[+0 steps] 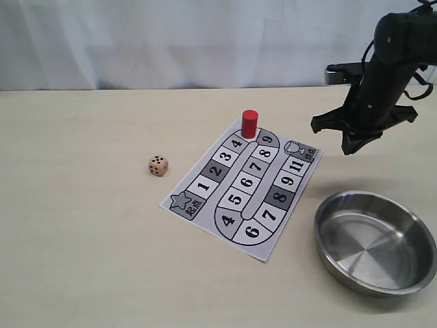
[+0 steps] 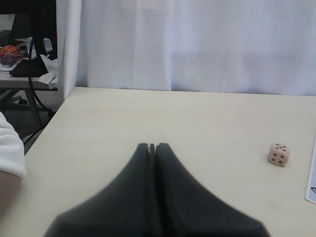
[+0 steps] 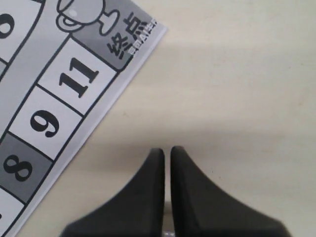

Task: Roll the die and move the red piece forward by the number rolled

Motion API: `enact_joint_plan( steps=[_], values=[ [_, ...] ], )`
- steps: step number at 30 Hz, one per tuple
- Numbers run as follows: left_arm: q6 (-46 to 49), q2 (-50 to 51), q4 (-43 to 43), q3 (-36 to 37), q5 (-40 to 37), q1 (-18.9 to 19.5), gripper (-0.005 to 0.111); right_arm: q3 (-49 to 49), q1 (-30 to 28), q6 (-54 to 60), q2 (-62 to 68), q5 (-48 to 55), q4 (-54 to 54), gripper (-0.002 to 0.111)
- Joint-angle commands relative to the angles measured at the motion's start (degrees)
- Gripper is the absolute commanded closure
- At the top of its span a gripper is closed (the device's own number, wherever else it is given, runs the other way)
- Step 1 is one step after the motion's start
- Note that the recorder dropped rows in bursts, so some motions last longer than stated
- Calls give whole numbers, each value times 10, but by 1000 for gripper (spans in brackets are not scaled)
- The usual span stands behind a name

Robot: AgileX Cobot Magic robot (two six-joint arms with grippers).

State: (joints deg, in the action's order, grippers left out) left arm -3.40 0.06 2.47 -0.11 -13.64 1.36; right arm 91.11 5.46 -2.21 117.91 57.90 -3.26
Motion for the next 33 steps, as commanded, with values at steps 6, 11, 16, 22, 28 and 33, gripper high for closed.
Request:
enact_joint_plan(
  steps=[6, 11, 16, 22, 28, 33],
  values=[
    [-3, -1, -1, 1, 3, 0, 107, -78, -7, 14, -59, -50, 13, 104],
    [-3, -1, -1, 1, 3, 0, 107, -108, -7, 16, -99, -65, 20, 104],
    [-3, -1, -1, 1, 3, 0, 107, -131, -22, 22, -131, -53, 41, 104],
    [-3, -1, -1, 1, 3, 0, 107, -171, -23, 22, -184, -60, 24, 104],
    [-3, -1, 1, 1, 5, 0, 107, -209, -23, 22, -283, -62, 24, 104],
    [-3, -1, 1, 1, 6, 0, 107, -243, -23, 22, -397, -70, 24, 104]
  ],
)
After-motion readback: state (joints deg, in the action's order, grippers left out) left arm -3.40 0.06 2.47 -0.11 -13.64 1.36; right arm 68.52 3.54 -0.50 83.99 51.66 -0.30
